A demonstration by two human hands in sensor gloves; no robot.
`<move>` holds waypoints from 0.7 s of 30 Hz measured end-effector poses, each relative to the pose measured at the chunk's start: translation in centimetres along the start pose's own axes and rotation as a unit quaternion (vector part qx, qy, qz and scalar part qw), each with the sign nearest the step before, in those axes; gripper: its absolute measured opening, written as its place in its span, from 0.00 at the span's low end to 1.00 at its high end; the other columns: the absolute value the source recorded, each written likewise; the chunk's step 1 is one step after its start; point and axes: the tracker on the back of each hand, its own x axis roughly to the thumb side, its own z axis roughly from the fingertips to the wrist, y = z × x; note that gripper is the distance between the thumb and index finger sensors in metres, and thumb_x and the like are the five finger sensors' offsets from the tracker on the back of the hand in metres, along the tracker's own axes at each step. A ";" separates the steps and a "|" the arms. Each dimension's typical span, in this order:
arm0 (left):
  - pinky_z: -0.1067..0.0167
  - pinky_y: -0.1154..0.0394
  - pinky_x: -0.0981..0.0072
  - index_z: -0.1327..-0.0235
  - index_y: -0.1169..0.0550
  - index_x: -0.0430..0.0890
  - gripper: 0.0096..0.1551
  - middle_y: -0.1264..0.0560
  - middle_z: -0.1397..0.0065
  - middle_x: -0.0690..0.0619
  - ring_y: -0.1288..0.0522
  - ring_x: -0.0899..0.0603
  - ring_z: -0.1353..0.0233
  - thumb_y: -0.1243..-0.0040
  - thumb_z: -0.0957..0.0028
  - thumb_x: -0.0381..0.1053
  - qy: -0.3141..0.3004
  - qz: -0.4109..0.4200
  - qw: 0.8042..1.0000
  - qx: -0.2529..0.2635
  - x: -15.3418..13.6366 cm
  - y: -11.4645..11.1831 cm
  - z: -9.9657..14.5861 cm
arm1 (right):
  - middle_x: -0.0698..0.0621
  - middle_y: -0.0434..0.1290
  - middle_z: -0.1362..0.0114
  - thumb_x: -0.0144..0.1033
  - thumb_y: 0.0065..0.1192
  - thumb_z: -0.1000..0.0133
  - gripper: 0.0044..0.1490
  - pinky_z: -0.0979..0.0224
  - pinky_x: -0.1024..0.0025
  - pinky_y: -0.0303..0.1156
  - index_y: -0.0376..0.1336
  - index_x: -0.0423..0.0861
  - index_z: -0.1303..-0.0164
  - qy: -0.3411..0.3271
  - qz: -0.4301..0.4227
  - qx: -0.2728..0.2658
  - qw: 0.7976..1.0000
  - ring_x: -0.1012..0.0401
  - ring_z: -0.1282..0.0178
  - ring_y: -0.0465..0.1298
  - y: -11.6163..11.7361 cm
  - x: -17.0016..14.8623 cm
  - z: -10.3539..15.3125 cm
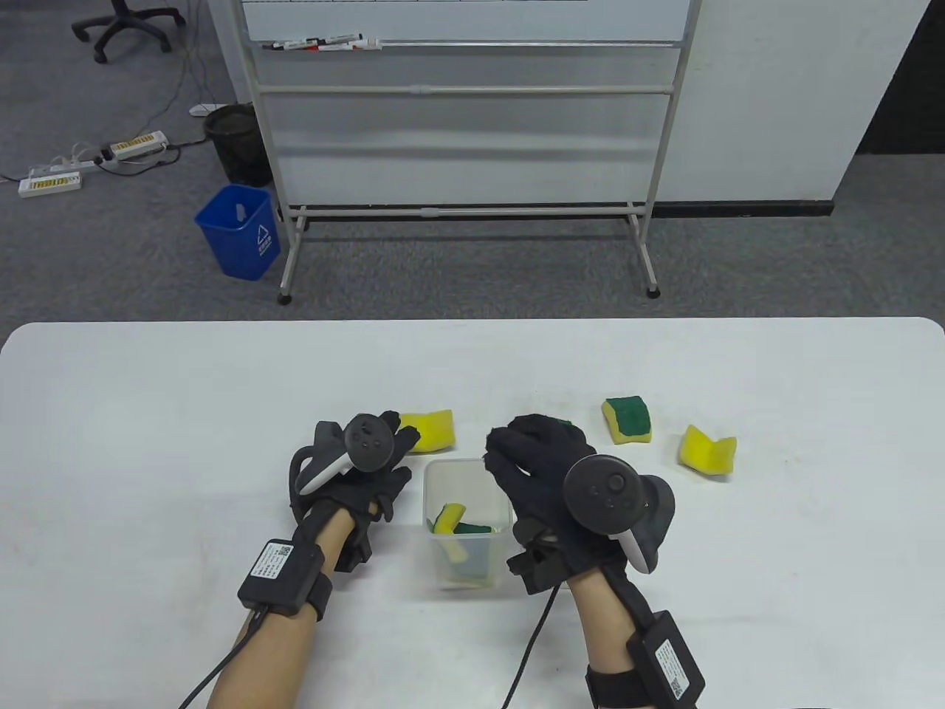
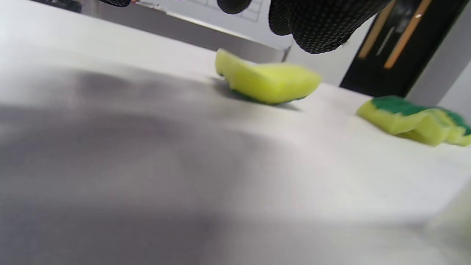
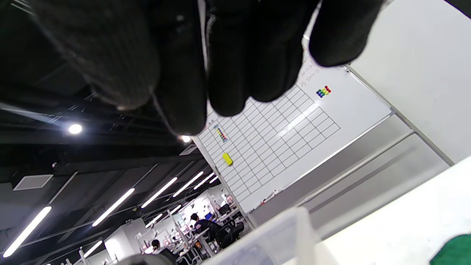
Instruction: Squeeze sponges into plastic airtight container
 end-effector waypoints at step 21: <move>0.26 0.44 0.30 0.22 0.38 0.52 0.39 0.46 0.13 0.51 0.52 0.40 0.15 0.46 0.48 0.61 0.051 0.088 0.995 -0.005 -1.0 -1.5 -1.8 | 0.48 0.76 0.29 0.53 0.71 0.50 0.30 0.25 0.42 0.65 0.80 0.50 0.43 0.003 -0.003 0.000 1.000 0.48 0.29 0.74 -0.1 -0.2 -0.1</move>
